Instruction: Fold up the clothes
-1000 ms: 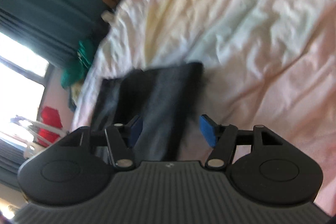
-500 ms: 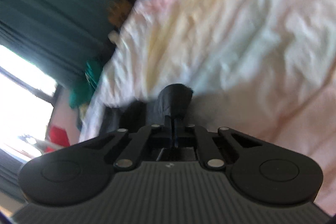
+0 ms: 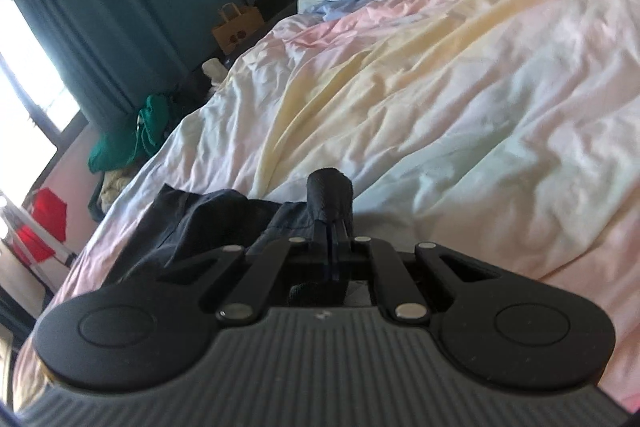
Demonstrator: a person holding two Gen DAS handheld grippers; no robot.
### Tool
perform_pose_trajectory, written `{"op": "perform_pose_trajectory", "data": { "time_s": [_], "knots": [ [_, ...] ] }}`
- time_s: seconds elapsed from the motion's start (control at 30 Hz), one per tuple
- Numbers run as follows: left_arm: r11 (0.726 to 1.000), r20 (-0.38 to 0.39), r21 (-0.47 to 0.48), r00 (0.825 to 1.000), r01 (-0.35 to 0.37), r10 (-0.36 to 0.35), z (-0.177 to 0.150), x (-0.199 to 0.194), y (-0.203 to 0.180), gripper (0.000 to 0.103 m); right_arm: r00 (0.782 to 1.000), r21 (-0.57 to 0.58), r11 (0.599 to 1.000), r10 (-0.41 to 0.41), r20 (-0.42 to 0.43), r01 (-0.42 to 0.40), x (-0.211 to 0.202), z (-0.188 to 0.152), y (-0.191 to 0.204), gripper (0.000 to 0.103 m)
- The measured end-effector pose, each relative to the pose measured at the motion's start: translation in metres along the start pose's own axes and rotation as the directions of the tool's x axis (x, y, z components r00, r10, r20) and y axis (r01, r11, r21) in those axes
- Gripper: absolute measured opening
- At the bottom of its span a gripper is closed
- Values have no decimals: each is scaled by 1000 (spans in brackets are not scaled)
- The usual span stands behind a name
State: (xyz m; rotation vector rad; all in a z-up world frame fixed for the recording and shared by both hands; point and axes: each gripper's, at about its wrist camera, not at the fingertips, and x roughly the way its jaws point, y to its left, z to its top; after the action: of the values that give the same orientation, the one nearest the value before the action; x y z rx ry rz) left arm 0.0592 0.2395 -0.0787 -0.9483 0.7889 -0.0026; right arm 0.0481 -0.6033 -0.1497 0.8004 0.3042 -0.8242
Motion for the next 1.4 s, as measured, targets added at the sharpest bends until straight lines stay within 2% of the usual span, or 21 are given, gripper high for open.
{"op": "perform_pose_trajectory", "data": {
  "time_s": [0.07,0.17,0.23,0.33,0.43,0.5,0.57,0.6,0.7,0.8,1.03,1.13,1.2,1.27,1.4],
  "knots": [
    [996,6,-80,1000,27,-26,4,0,14,100,1000,-15,1000,8,-5,-8,-4,0,1,6],
    [990,27,-137,999,41,-38,2,0,24,100,1000,-15,1000,19,-25,-19,-10,0,-1,8],
    [988,42,-146,999,39,-33,0,-3,25,100,999,32,999,25,-35,-24,-15,2,-7,8],
    [995,62,-90,998,37,-32,-1,-10,18,100,998,127,991,36,-48,-29,-22,5,-16,8],
    [1000,84,-1,996,-21,21,-7,-11,6,100,995,207,978,48,-89,-29,-23,4,-23,10],
    [999,96,28,995,-38,35,-11,-10,3,101,988,230,973,54,-142,-20,-17,1,-23,15],
    [998,99,39,994,-46,42,-14,-8,4,101,979,248,969,57,-194,-8,-11,-5,-21,39],
    [998,95,26,994,-51,48,-13,-3,7,101,974,271,963,77,-212,-17,-8,-8,-21,43],
    [998,84,-13,995,-62,63,-9,10,14,101,955,331,941,157,-251,-68,2,-15,-17,43],
    [998,87,-50,995,-40,45,-4,19,20,101,949,310,948,161,-273,-72,12,-21,-4,43],
    [991,121,-128,993,31,-16,0,12,31,101,970,191,981,67,-234,-22,18,-26,22,43],
    [988,178,-127,982,83,-59,-3,-7,32,101,977,160,987,43,-209,-10,12,-25,24,43],
    [989,227,-116,972,92,-64,-7,-20,32,101,980,145,989,29,-199,0,8,-23,22,43],
    [993,252,-98,967,66,-40,-11,-28,30,101,980,132,991,17,-199,10,7,-21,19,43],
    [990,230,-91,965,-107,125,-16,-25,24,98,980,160,986,-2,-201,35,1,-17,9,43]
  ]
}}
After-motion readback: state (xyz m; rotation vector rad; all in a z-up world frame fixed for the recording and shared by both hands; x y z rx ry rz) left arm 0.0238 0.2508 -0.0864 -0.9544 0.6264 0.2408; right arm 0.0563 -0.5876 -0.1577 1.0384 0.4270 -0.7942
